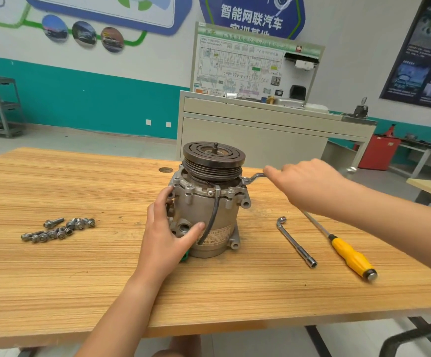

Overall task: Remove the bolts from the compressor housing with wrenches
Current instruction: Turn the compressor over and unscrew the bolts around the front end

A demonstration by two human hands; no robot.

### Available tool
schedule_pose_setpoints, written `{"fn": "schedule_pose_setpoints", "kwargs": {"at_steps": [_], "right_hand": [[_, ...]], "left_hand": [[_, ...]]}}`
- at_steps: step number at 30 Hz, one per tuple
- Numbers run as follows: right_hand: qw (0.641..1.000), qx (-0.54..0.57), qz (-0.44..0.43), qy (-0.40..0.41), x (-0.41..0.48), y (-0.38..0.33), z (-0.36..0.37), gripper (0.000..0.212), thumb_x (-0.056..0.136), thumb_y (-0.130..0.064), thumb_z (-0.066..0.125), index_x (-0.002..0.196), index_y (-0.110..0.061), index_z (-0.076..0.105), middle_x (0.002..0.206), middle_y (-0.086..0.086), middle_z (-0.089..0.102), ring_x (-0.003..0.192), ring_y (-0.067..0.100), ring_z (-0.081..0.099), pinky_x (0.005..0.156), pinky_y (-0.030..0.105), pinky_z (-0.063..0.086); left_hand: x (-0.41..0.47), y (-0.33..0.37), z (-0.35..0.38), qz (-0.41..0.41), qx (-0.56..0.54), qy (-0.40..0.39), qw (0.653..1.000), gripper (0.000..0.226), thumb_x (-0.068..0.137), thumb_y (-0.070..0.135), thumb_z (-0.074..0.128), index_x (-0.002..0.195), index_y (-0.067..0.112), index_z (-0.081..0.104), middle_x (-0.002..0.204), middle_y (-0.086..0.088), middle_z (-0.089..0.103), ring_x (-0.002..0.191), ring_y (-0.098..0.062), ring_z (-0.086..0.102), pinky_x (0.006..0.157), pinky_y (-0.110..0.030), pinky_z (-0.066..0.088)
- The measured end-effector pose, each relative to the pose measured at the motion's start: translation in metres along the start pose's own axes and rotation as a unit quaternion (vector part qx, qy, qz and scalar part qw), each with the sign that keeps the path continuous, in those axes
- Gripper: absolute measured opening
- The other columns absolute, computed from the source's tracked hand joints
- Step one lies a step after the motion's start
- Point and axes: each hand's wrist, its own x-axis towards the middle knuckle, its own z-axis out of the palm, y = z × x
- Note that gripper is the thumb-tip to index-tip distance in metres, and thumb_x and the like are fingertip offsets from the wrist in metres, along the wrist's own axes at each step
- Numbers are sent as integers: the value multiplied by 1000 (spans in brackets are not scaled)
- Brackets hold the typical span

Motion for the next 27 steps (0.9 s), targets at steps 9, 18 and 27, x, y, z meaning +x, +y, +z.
{"fn": "schedule_pose_setpoints", "kwargs": {"at_steps": [9,18,27], "right_hand": [[944,247,-6,217,52,-17,47,29,76,19,50,100,8,63,97,22,67,88,37,64,67,44,54],[756,534,207,316,9,-3,28,28,96,-11,44,123,-7,50,72,9,61,66,25,60,61,38,49],[956,270,115,31,-28,-22,5,44,98,-17,34,141,-27,27,82,3,58,78,24,55,66,34,47]], "left_hand": [[0,2,-1,-4,1,3,1000,88,69,42,75,126,65,13,135,10,35,119,-3,37,90,-22,33],[0,1,0,-8,-4,4,1000,88,71,37,77,124,65,13,136,9,36,117,0,37,85,-9,32],[1,2,0,-16,-15,1,1000,87,71,35,77,128,60,16,137,7,38,119,-2,37,89,-16,31]]}}
